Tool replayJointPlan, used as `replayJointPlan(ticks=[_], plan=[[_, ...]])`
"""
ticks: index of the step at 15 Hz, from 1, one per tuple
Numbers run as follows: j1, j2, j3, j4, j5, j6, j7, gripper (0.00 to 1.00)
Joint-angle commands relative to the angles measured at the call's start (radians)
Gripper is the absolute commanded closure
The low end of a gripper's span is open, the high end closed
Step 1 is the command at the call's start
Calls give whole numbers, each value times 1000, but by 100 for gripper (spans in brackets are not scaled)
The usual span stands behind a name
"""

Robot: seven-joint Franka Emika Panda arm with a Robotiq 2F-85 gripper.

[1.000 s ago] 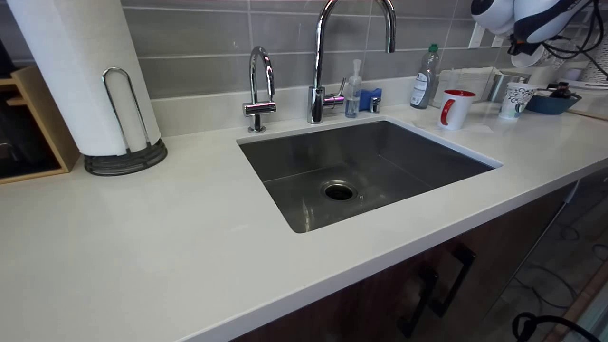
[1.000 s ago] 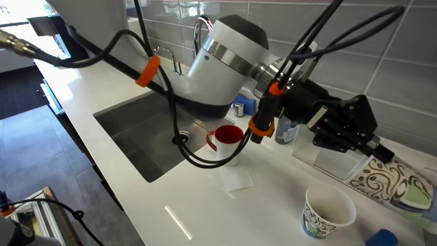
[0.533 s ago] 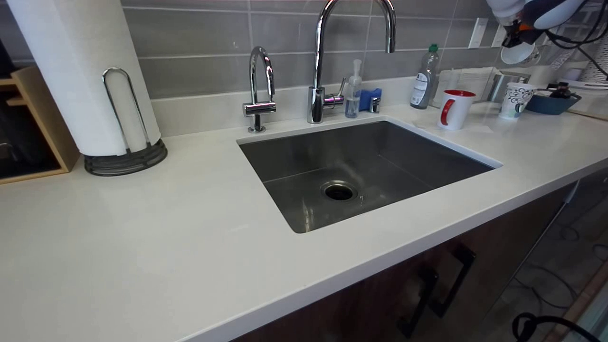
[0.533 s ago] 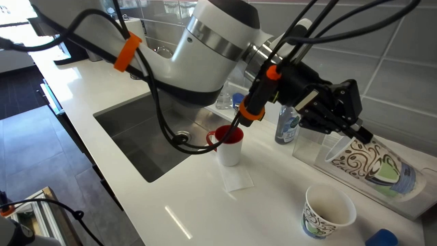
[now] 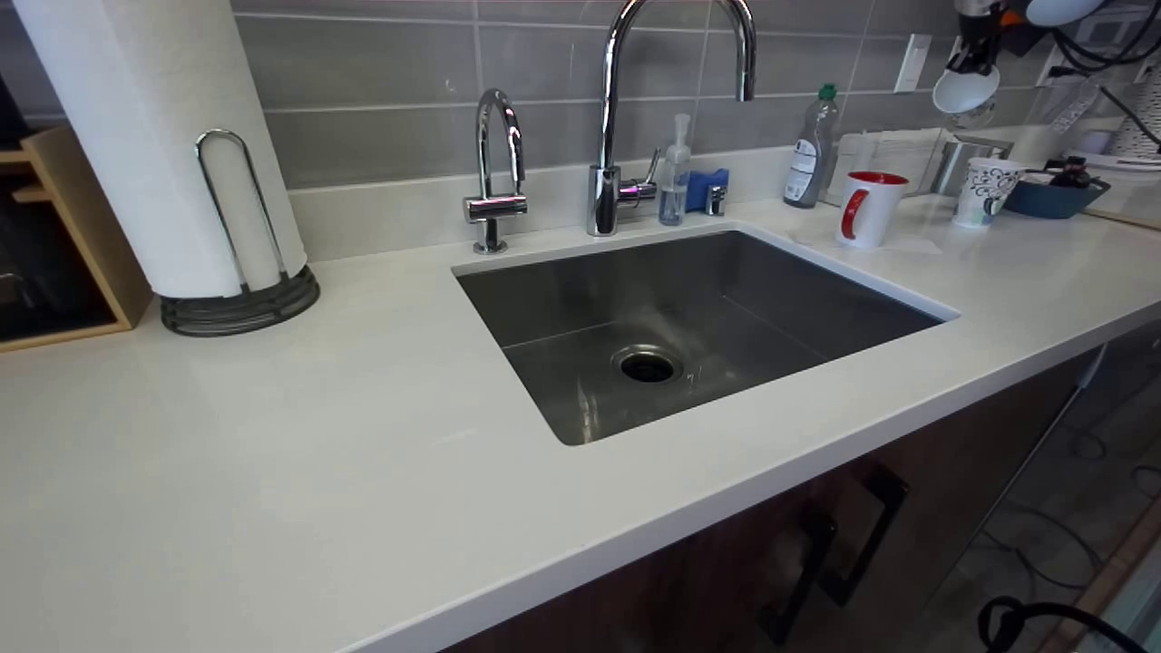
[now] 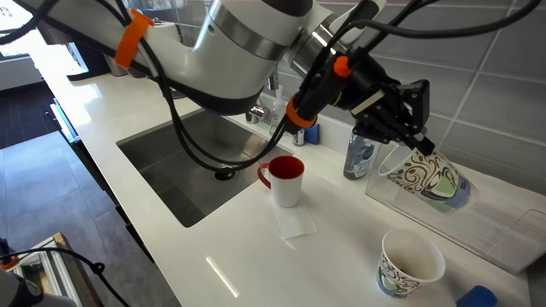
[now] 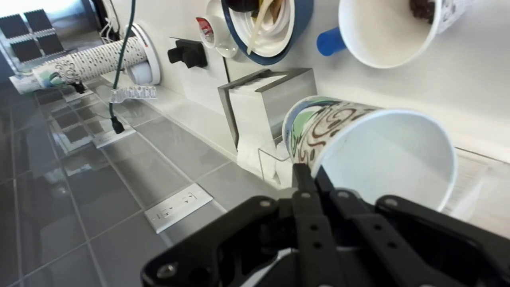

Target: Pick the white paper cup on the left and pour its contents into the white paper cup on the right

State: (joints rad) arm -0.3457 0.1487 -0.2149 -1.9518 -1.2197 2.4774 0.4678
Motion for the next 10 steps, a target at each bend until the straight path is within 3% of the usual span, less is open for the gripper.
replayJointPlan(ticks=[1, 6, 10], plan=[[23, -33, -3, -29, 191, 0, -225, 99], [29, 15, 3, 36, 526, -62, -533, 99], [18, 74, -9, 109, 754, -93, -699, 99]])
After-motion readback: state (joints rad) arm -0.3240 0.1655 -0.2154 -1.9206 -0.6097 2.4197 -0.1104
